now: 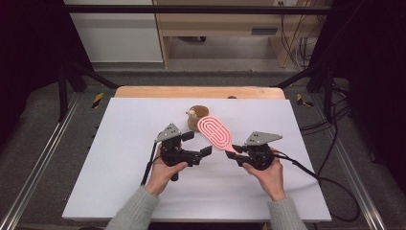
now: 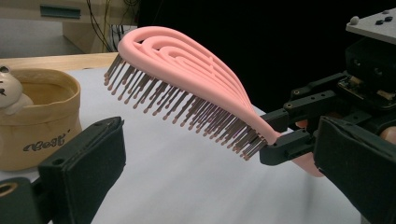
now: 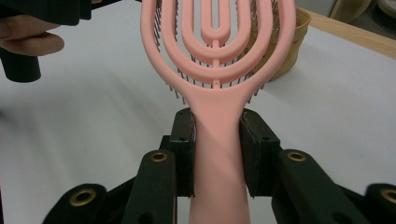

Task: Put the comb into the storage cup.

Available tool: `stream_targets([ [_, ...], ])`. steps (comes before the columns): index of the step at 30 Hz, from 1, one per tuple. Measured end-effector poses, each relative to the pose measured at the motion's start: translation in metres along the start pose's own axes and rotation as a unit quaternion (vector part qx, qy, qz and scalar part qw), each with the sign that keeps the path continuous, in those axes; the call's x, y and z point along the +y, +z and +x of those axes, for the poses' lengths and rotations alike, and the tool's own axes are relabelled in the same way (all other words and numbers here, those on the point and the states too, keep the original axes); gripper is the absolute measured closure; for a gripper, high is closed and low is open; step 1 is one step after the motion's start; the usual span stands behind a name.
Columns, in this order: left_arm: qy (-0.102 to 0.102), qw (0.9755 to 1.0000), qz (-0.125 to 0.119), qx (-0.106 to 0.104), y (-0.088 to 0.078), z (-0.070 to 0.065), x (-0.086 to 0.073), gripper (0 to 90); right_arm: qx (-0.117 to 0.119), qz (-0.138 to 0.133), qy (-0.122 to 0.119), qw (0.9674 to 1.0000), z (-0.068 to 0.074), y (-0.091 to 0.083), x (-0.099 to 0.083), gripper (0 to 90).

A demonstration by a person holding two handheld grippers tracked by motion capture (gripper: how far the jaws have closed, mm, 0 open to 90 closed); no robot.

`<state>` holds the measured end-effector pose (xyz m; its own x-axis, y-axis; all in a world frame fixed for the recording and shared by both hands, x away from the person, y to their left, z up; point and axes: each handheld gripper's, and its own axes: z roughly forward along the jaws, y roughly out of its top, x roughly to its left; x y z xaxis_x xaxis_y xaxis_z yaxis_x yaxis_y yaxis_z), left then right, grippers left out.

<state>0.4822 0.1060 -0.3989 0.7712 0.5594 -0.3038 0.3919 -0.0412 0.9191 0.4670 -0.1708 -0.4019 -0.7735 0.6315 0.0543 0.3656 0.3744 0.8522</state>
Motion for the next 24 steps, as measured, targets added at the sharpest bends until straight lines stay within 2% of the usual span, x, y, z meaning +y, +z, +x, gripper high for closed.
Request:
stream_targets([
  [7,-0.005,1.0000,0.000,0.003,0.007,-0.002,0.002,1.9,0.001,0.000,-0.001,1.0000,0.001,0.000,0.000,69.3],
  [14,-0.021,0.9998,0.001,0.004,0.015,-0.002,0.004,2.0,0.001,-0.003,-0.001,1.0000,0.001,-0.001,0.001,69.3],
  [24,-0.038,0.9992,0.006,0.007,0.027,-0.005,0.005,6.6,0.002,-0.008,-0.001,1.0000,0.002,-0.002,0.002,69.3],
])
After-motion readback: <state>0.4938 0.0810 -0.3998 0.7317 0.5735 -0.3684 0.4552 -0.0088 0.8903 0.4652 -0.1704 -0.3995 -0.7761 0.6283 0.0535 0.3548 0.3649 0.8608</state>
